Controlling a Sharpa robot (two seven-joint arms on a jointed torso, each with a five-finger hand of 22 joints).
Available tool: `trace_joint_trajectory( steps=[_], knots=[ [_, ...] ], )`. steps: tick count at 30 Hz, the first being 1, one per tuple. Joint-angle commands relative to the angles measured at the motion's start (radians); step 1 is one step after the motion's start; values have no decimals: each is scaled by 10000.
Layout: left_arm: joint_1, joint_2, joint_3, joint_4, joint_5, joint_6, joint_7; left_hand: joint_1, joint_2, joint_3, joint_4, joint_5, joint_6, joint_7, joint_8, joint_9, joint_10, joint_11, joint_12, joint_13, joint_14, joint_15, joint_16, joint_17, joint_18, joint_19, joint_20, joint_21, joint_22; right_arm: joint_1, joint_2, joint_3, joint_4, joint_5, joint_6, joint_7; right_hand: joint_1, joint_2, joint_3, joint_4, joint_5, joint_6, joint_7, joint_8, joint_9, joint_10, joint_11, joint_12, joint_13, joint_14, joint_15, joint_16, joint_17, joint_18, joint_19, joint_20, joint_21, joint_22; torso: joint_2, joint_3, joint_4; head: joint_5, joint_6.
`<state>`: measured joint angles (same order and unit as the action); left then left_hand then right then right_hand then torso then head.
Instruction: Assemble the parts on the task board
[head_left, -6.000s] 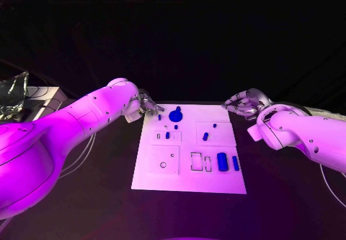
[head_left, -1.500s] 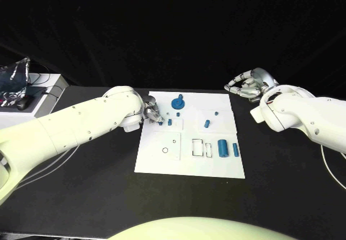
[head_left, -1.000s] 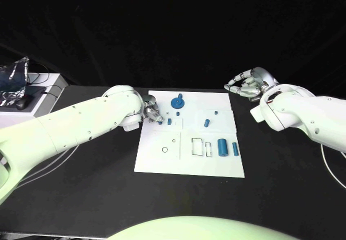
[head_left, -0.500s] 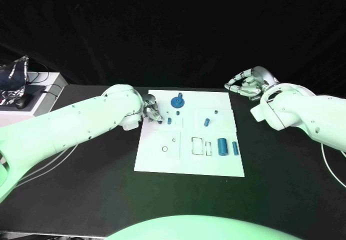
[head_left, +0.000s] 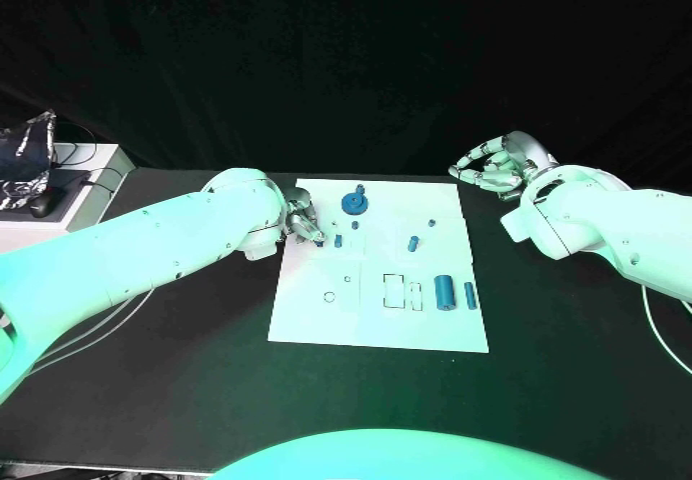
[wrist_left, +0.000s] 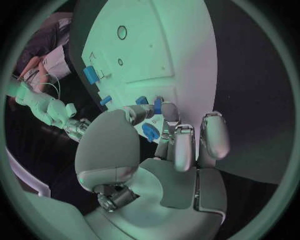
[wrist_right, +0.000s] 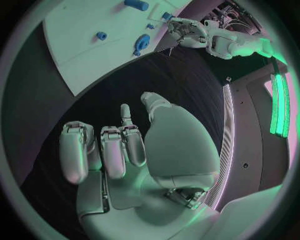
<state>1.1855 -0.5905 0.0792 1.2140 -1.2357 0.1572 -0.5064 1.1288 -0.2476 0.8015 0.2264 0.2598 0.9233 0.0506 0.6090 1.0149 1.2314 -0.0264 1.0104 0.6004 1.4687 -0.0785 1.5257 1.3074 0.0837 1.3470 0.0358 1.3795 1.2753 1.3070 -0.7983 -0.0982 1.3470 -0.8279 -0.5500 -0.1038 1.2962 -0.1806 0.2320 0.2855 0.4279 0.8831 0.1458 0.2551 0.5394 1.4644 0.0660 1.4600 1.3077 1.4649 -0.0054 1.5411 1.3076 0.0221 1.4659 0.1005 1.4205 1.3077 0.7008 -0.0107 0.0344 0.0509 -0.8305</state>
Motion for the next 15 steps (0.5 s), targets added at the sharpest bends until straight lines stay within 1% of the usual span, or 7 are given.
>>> trace_joint_trajectory(
  steps=[1, 4, 9, 15],
  knots=[
    [-101, 9, -75, -8, -41, 370, -61, 8, 96, 1645, -1567, 28, 61, -95, 29, 519, -9, -54, 23, -9, 727, -66, 65, 1503, -54, 7, -55, 33, -15, -3, -7, 4, 14, -99, 125, 84, 21, -108, 58, 2, 37, -75, -1, 69, 9, -9, -27, -30, 1588, 835, -45, -48, 1746, 136, 419, -70, -23, 1788, 4, 3, -15, 15, -12],
    [-108, 8, -80, -14, -41, 383, -61, 8, 96, 1645, -1567, 28, 61, -95, 29, 519, -9, -54, 23, -9, 727, -66, 65, 1503, -54, 7, -55, 33, -15, -3, -11, 4, 14, -99, 125, 84, 21, -108, 58, 2, 37, -75, -1, 69, 9, -9, -27, -30, 1588, 835, -45, -48, 1746, 136, 419, -70, -23, 1788, 5, 2, -16, 17, -21],
    [-119, 5, -93, -28, -41, 435, -70, -18, 88, 1666, -1572, 20, 56, -93, 29, 530, 1, -52, 34, 12, 725, -66, 62, 1496, -49, -8, -57, 21, -33, -3, -18, 4, 13, -99, 120, 85, 21, -108, 58, 2, 37, -75, -1, 69, 9, -9, -27, -30, 1588, 835, -45, -48, 1746, 136, 419, -70, -23, 1788, -1, 4, 1, 1, -36],
    [-133, 7, -114, -47, -39, 501, -90, -191, 16, 1616, -1514, -43, 46, -98, 33, 567, 4, -46, 14, -35, 723, -58, 57, 1486, -50, -17, -55, 13, -37, -3, -21, 4, 12, -99, 117, 86, 21, -108, 58, 2, 37, -75, -1, 69, 9, -9, -27, -30, 1588, 835, -45, -48, 1746, 136, 419, -70, -23, 1788, 1, 3, -3, 7, -41]
  ],
)
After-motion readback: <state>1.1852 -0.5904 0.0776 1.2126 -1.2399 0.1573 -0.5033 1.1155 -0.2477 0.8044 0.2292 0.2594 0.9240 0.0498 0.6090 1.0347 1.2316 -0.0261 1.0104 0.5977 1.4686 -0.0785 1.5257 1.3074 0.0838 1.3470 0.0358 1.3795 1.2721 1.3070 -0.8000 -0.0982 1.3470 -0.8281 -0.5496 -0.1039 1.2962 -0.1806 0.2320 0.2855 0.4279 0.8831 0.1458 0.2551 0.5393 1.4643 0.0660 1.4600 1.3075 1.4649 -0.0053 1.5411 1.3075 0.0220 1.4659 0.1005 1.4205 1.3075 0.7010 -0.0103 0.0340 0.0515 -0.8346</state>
